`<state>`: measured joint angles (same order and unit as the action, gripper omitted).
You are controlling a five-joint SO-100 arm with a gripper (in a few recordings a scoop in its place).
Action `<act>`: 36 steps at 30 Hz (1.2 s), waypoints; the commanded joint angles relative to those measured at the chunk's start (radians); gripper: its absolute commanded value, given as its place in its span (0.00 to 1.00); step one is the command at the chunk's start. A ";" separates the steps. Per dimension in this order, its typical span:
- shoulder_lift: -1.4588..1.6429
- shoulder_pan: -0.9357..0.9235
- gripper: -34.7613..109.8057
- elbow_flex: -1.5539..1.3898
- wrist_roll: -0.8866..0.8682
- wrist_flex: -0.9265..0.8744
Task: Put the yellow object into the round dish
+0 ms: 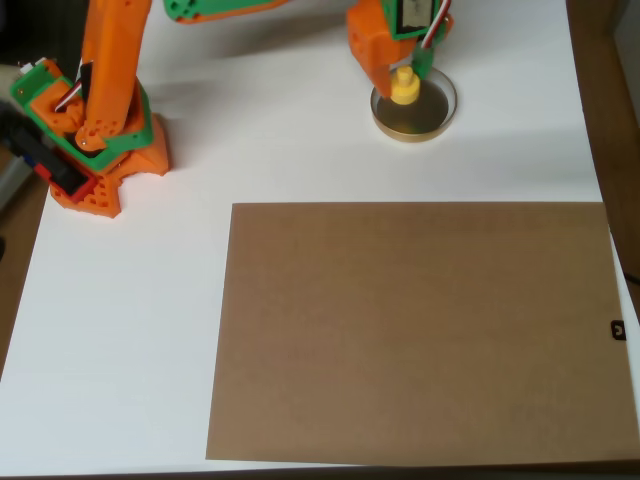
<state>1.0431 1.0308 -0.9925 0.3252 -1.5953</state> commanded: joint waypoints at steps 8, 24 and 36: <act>-0.035 0.006 0.24 0.146 0.009 -0.035; -0.110 0.041 0.28 0.212 -0.018 -0.044; -0.112 0.034 0.38 0.209 -0.003 -0.074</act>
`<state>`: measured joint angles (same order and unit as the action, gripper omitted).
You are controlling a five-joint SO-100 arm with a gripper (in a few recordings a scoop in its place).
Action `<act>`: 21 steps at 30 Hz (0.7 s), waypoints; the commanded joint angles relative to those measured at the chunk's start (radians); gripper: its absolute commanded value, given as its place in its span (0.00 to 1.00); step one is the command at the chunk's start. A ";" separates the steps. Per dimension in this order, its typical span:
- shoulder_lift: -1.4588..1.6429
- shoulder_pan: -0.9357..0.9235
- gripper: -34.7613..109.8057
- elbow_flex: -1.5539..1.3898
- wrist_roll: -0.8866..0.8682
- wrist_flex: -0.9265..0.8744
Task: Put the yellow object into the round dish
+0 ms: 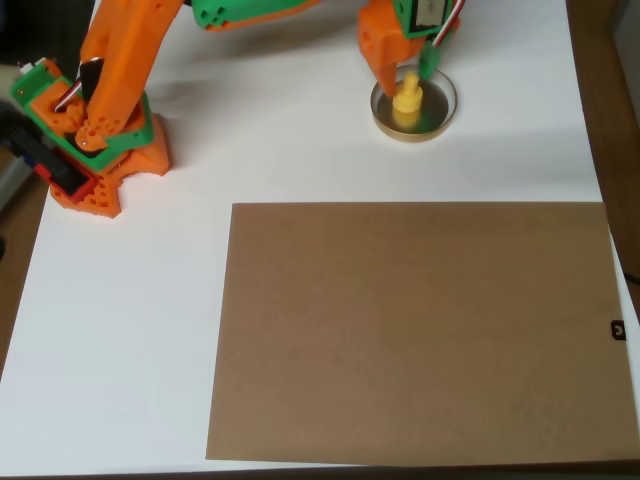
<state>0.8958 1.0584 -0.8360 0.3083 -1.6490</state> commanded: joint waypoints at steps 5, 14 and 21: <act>0.044 0.006 0.41 0.052 0.017 -0.028; 0.249 -0.015 0.43 -0.061 0.098 -0.086; 0.603 -0.097 0.44 -0.465 0.206 -0.029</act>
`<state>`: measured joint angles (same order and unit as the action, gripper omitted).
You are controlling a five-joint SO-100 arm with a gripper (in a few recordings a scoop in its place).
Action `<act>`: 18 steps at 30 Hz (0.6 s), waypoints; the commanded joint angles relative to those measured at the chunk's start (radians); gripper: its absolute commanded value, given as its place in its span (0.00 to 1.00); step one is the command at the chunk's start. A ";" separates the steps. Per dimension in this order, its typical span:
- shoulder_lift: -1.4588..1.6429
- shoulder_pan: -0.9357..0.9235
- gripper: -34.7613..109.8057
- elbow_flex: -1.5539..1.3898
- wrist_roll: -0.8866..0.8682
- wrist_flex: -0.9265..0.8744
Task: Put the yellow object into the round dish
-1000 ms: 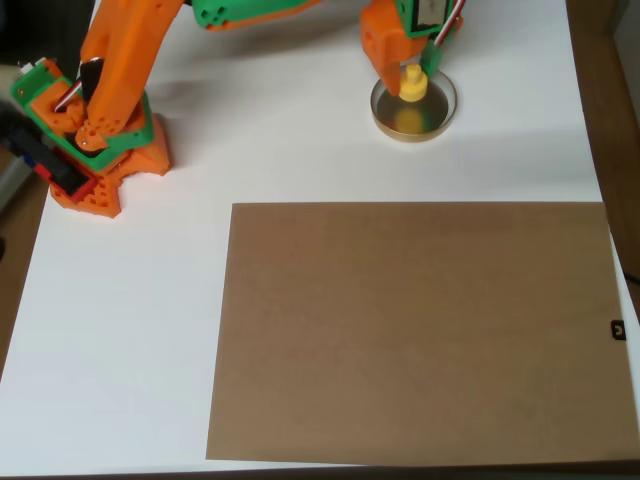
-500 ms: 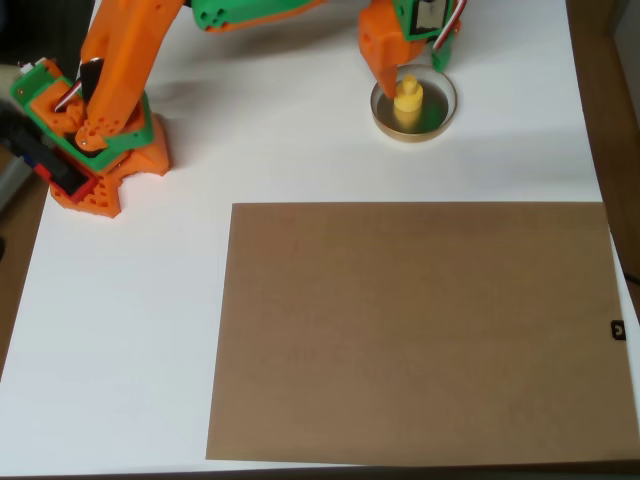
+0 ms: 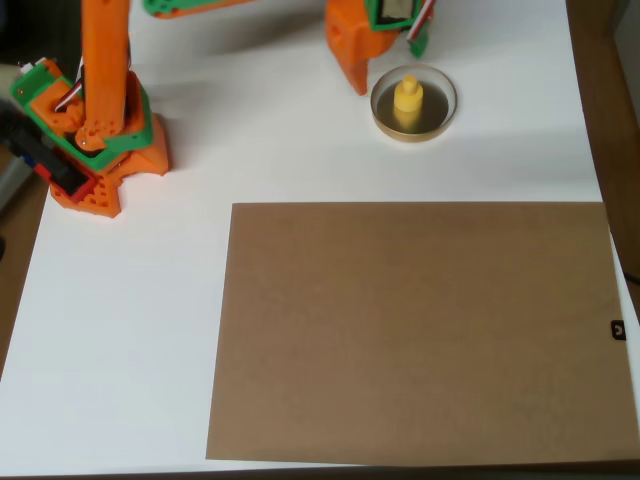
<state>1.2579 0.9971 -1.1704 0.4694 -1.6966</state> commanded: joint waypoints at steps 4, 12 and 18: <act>0.480 -0.146 0.44 -0.414 0.112 0.066; 0.910 -0.537 0.43 -0.764 0.245 0.115; 1.075 -0.785 0.42 -0.881 0.270 0.173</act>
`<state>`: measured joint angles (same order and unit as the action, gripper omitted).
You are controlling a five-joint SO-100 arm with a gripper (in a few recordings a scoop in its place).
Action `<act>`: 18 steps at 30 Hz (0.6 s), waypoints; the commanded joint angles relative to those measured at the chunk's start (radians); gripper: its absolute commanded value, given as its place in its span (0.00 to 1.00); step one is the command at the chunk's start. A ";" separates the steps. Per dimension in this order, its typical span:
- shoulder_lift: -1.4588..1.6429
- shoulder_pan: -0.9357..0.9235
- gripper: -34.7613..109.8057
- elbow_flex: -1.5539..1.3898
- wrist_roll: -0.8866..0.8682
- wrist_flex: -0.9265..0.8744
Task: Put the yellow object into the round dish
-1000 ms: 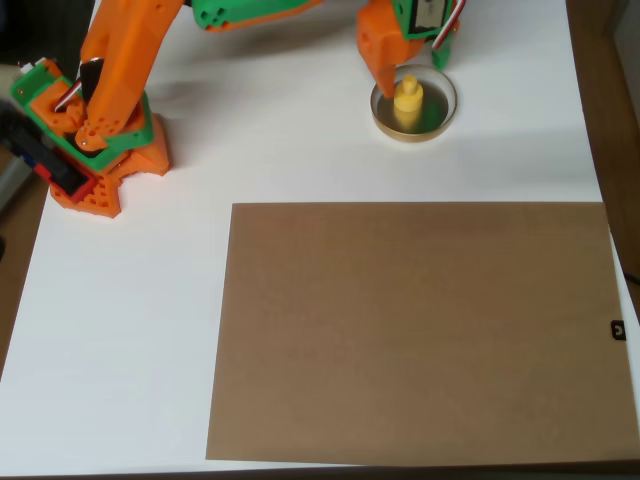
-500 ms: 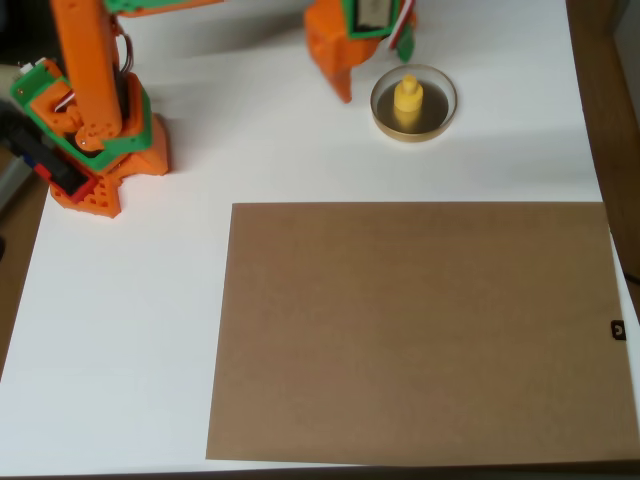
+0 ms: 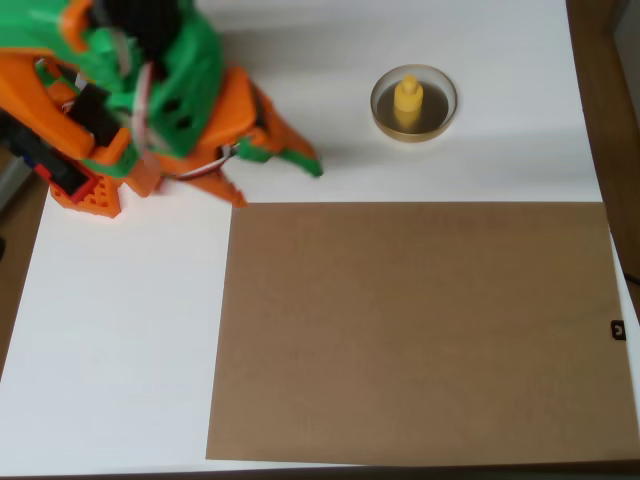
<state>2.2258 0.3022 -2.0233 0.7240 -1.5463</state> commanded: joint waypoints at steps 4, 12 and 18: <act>0.149 -0.215 0.42 -0.074 -0.031 0.094; 0.308 -0.364 0.40 -0.199 -0.227 0.261; 0.494 -0.497 0.41 -0.357 -0.382 0.408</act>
<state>2.6124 -0.1319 -2.3347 0.3881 -1.2118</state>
